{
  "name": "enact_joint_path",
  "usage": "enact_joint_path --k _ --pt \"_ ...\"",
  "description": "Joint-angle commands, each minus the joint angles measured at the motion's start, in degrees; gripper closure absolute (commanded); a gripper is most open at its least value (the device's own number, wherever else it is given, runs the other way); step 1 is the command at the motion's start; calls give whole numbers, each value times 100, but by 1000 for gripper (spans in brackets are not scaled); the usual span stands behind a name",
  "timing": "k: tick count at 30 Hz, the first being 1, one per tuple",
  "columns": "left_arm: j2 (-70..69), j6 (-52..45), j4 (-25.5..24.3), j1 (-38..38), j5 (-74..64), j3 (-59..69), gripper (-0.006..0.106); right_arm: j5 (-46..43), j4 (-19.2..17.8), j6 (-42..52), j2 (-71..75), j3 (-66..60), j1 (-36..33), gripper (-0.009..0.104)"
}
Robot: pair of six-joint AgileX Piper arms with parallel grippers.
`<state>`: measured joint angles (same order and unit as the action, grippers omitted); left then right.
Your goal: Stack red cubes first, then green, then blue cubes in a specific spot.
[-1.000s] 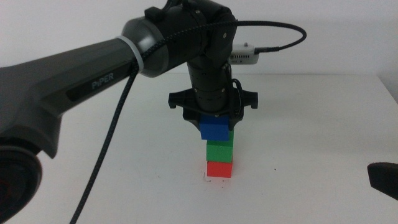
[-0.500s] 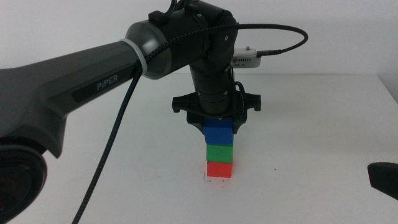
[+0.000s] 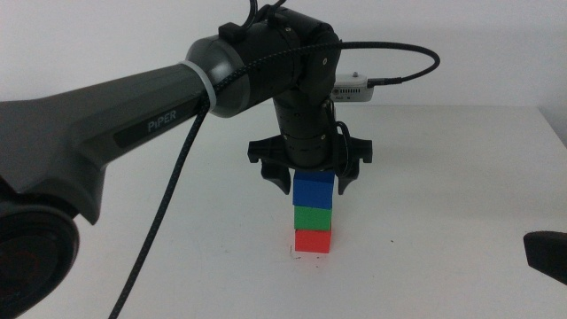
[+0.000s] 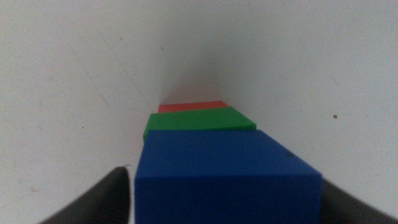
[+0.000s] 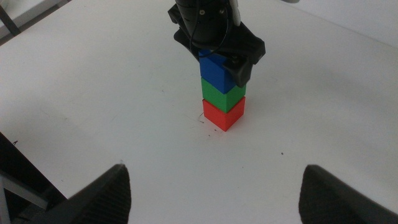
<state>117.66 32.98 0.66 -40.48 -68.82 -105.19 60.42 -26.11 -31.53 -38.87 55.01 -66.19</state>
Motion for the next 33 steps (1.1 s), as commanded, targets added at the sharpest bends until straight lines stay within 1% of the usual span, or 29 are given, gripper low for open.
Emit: enact_joint_path --k 1,2,6,11,14,16,18,20,23,30,32,33 --pt "-6 -22 48 -12 52 -1 11 -40 -43 11 22 -11 -25 2" --pt "-20 -22 48 -12 52 -1 7 -40 -43 11 22 -11 -25 2" --pt "-249 -22 -66 -12 -49 -1 7 -40 -43 11 22 -11 -25 2" --pt "-1039 -169 -401 -12 -115 -1 7 -40 -43 11 22 -11 -25 2" --pt "-1716 -218 -689 -12 -115 -1 7 -40 -43 11 22 -11 -25 2" --pt "-2268 -793 -897 -12 -115 -1 7 -40 -43 11 22 -11 -25 2" --pt "-2823 -1440 -1308 -12 -115 30 7 -40 -43 11 22 -11 -25 2" --pt "-3321 -1677 -1644 19 -115 227 7 -40 -43 11 22 -11 -25 2" --pt "-4165 -2022 -1754 319 -115 856 7 -40 -43 11 22 -11 -25 2" --pt "-6335 -2132 -1837 1624 -115 3237 7 -40 -43 11 22 -11 -25 2" --pt "-6840 -2175 -1838 1941 547 3820 7 -40 -43 11 22 -11 -25 2" --pt "-7122 -2233 -1724 2161 964 4163 7 -40 -43 11 22 -11 -25 2"
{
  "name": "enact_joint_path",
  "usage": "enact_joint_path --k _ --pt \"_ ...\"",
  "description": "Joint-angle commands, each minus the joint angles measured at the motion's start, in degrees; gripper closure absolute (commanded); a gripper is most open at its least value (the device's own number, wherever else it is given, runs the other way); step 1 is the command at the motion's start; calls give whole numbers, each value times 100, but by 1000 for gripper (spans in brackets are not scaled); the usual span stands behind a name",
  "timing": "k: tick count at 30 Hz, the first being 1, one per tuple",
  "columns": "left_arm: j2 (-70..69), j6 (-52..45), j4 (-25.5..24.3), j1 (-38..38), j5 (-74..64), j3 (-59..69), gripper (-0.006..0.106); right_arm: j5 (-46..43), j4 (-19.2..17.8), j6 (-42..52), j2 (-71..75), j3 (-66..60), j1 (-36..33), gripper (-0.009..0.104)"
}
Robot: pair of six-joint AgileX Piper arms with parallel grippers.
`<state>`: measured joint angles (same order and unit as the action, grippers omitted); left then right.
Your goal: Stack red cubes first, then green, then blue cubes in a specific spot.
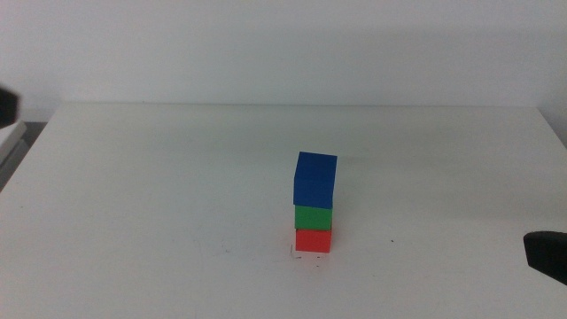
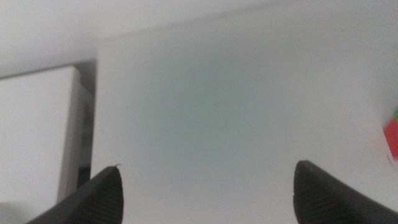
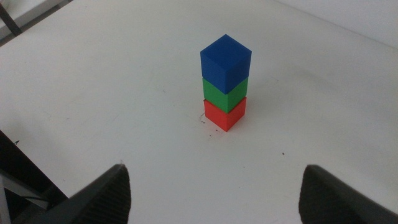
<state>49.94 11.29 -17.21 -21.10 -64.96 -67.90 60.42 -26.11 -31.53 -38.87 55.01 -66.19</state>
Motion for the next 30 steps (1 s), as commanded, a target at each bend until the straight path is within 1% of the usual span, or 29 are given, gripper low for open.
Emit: enact_joint_path --k 1,4,9,14,30 --pt "-681 -195 304 468 962 780 7 -40 -43 11 22 -11 -25 2" --pt "-1508 -826 1069 1028 1557 1646 7 -40 -43 11 22 -11 -25 2" --pt "-2379 -839 1605 1484 1788 2505 7 -40 -43 11 22 -11 -25 2" --pt "-2766 -839 2067 1544 1747 2664 7 -40 -43 11 22 -11 -25 2" --pt "-2935 -839 2062 1544 1991 2664 7 -40 -43 11 22 -11 -25 2"
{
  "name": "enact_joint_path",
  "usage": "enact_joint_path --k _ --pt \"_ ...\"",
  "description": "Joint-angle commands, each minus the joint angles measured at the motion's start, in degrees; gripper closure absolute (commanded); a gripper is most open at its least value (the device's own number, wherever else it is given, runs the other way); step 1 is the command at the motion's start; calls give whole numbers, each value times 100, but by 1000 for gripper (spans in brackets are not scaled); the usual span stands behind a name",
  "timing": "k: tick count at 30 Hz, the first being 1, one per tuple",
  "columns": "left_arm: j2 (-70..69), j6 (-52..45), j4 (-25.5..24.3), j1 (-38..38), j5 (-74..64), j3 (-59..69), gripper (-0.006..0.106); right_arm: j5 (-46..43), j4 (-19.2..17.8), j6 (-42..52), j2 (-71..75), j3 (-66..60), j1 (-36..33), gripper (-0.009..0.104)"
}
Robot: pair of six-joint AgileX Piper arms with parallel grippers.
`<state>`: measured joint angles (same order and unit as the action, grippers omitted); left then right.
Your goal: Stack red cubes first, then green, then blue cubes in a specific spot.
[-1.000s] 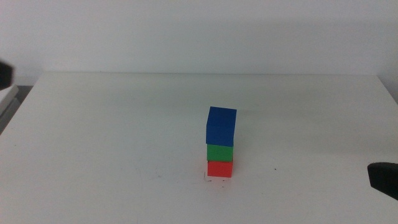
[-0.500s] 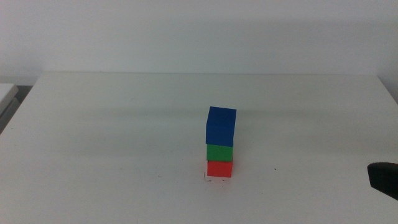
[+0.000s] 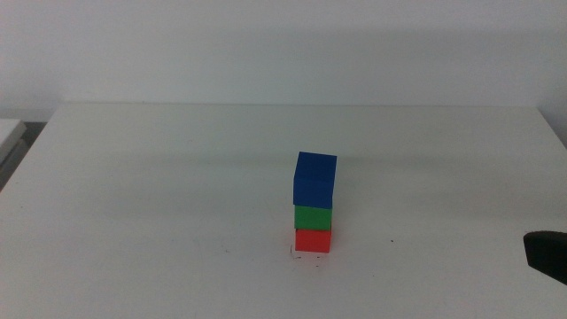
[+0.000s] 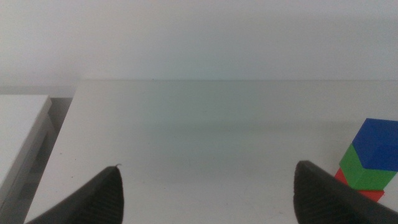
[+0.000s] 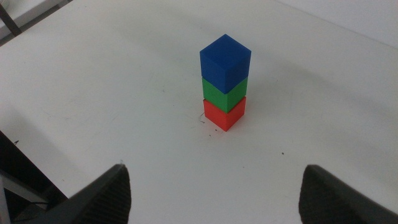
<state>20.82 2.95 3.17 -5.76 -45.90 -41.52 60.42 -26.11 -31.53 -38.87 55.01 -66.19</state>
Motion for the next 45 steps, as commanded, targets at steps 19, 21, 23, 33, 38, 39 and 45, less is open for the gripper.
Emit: enact_joint_path --k 19,21,23,33,38,39,45 --pt "-1983 -6 31 10 2165 2927 7 -5186 2247 11 410 -3228 4145 2" --pt "-2082 -6 31 10 2255 3219 7 -5187 2225 11 673 -3670 4706 2" --pt "-2082 -6 31 10 2438 3473 7 -5175 2060 11 1045 -4073 5079 2" --pt "-2082 -6 355 10 3527 4152 7 -5089 1007 11 3559 -5467 5480 2" --pt "-2082 -6 288 10 3542 4152 7 -4653 973 11 3887 -5501 5505 2" --pt "-2082 -6 288 10 3594 4152 7 -4569 973 11 3887 -5501 5528 2" --pt "-2082 -6 277 10 4005 4152 7 -4480 973 11 3887 -5501 5762 2"
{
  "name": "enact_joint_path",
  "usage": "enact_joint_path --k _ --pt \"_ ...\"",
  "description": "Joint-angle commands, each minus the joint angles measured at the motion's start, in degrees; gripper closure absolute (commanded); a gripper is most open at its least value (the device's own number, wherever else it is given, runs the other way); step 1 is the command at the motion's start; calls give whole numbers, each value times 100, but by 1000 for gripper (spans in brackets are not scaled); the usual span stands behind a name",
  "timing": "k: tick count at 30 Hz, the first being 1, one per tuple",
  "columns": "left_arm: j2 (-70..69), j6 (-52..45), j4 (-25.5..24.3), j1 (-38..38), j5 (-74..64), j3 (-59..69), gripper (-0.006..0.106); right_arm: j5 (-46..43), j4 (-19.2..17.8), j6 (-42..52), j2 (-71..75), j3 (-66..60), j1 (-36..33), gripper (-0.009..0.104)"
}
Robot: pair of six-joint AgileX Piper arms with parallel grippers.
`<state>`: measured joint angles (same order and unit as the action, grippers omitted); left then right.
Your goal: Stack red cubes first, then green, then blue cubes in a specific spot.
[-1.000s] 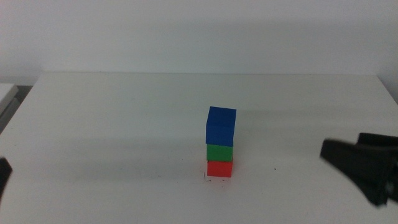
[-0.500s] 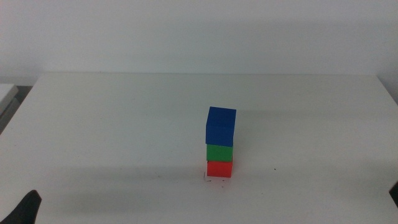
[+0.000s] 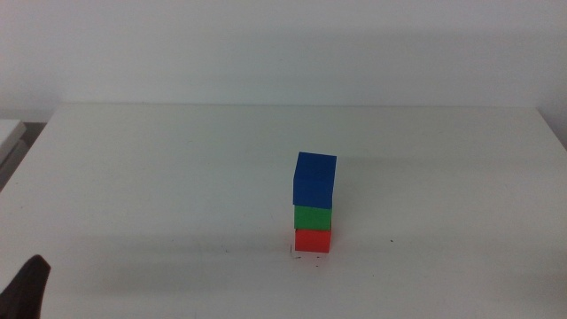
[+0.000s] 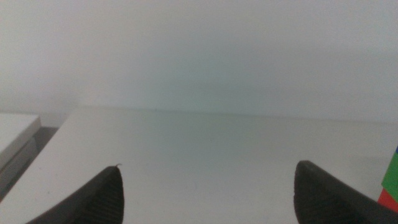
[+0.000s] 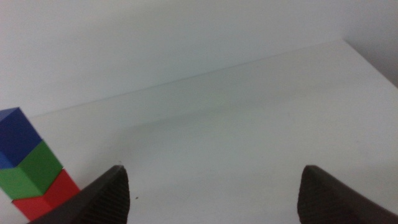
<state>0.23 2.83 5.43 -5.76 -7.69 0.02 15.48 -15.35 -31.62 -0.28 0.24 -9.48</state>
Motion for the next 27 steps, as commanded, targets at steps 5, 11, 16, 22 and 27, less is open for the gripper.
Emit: enact_joint_path --k 5,11,16,22,27 --pt "-23 6 50 10 269 -2 7 2 128 20 28 -24 232 2" --pt "-23 6 50 10 269 -2 7 59 104 46 28 -24 295 2" --pt "-23 6 50 10 269 -2 7 -10 644 2389 28 -24 671 2" --pt "-23 6 50 10 269 -2 7 -189 1407 3763 28 -24 1138 2" --pt "-23 6 50 10 269 -2 7 -214 1499 3693 28 -24 1125 2"
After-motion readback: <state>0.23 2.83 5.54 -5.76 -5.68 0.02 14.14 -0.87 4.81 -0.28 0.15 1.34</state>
